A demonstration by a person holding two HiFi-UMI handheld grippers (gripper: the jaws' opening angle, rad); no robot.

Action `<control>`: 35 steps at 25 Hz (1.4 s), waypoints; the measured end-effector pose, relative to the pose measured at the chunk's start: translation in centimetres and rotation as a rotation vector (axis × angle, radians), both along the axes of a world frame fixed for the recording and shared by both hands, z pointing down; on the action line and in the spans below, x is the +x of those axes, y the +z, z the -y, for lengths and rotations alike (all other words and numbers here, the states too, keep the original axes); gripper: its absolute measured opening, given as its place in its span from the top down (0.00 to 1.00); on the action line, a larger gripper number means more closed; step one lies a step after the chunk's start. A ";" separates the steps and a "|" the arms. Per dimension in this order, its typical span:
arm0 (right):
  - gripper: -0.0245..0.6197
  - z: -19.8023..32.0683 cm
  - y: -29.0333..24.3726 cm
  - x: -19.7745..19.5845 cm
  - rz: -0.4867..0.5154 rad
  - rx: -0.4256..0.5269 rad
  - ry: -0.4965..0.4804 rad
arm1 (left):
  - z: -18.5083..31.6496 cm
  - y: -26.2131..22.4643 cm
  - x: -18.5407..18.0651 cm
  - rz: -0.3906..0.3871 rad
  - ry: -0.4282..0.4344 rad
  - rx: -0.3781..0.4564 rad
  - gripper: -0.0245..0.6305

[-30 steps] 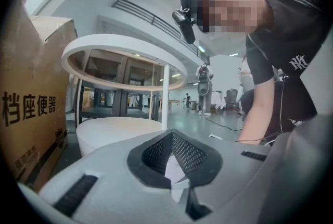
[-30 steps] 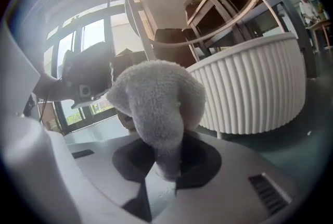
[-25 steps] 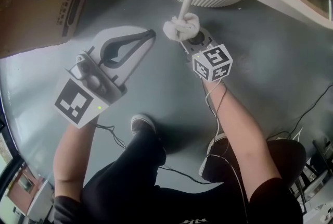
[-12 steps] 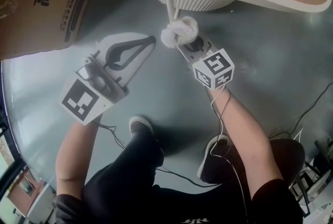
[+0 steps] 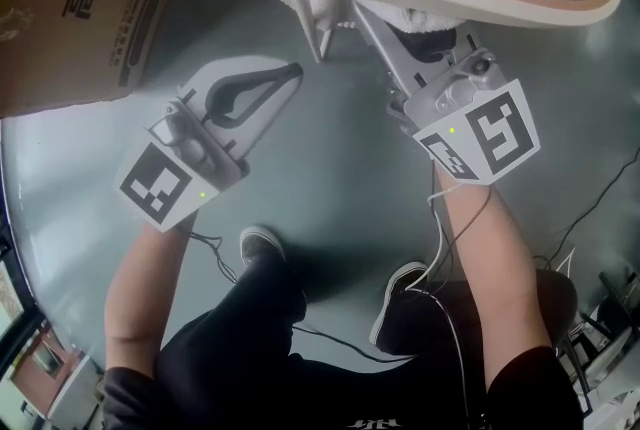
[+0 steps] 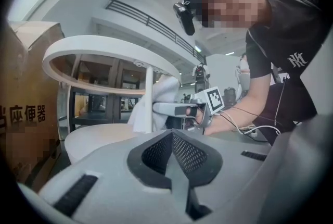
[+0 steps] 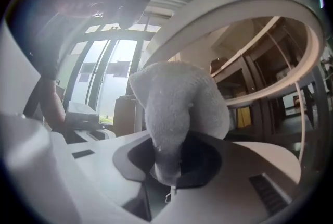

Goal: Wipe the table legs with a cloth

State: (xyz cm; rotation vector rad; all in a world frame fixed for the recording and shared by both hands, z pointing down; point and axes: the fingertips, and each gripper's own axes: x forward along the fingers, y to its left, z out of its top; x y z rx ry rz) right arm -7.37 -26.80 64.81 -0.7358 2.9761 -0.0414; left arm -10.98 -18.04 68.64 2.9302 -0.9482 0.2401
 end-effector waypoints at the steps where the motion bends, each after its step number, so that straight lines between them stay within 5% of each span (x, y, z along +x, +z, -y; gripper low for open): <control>1: 0.84 0.3 -0.7 -0.4 0.008 0.015 -0.005 | 0.1 0.0 0.1 -0.002 -0.001 -0.001 0.96; 13: 0.85 -2.4 1.1 -3.4 -0.041 0.103 -0.095 | -1.7 0.8 -0.5 -0.016 0.004 -0.041 0.96; 35: 0.85 -3.0 18.6 -2.5 -0.182 -0.156 -0.045 | -1.5 4.6 -0.4 -0.008 0.064 -0.103 0.96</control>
